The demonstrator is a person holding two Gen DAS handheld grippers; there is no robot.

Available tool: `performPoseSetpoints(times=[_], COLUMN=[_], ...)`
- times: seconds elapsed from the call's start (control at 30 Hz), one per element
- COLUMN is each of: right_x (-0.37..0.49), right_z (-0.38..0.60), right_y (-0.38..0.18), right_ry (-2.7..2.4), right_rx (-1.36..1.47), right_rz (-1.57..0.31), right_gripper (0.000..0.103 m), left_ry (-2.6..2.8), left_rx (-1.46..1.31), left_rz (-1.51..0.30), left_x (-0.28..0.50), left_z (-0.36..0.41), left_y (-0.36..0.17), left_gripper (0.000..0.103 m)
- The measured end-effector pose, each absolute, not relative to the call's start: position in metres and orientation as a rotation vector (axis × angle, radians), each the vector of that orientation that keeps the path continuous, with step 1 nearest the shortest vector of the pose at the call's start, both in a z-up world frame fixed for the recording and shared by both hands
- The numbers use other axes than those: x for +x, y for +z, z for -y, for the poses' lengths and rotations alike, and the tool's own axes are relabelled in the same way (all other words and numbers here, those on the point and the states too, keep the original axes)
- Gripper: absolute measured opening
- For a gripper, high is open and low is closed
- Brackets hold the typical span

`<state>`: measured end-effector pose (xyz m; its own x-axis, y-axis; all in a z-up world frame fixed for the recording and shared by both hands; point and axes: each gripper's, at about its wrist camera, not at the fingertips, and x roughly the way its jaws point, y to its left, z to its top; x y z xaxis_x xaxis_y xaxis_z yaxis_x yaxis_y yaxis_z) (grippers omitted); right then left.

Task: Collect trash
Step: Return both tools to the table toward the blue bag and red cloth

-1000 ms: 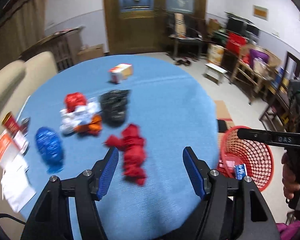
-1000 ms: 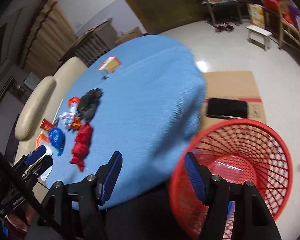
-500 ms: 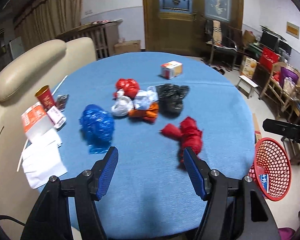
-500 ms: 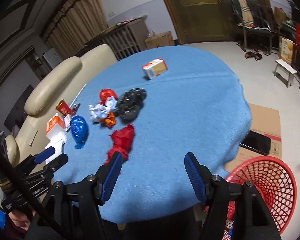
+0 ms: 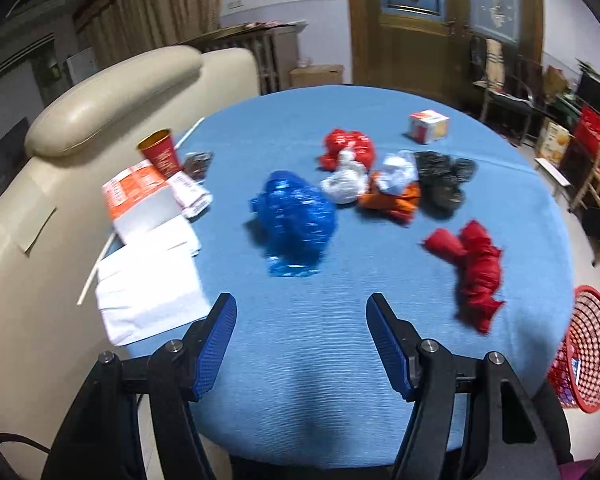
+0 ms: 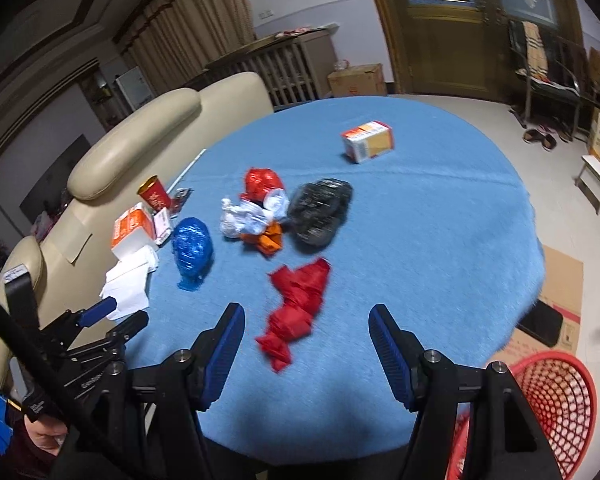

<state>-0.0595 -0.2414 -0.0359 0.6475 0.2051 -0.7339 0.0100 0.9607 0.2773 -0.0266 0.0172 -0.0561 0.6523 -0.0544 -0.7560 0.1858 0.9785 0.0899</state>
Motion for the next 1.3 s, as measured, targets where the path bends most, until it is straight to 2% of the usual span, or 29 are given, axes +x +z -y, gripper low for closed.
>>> performPoseSetpoints(times=[0.37,1.3], right_x=[-0.035,-0.007], right_z=[0.203,0.215], right_y=[-0.065,-0.112], right_ry=[0.164,0.132], right_rx=[0.237,0.331], right_rz=[-0.948,-1.019], right_gripper=[0.068,0.068], left_ry=[-0.088,-0.07], left_rx=[0.173,0.159], left_rz=[-0.877,-0.978], left_x=[-0.018,0.008], left_z=[-0.029,-0.042], left_y=[-0.068,-0.102], left_gripper=[0.068,0.068])
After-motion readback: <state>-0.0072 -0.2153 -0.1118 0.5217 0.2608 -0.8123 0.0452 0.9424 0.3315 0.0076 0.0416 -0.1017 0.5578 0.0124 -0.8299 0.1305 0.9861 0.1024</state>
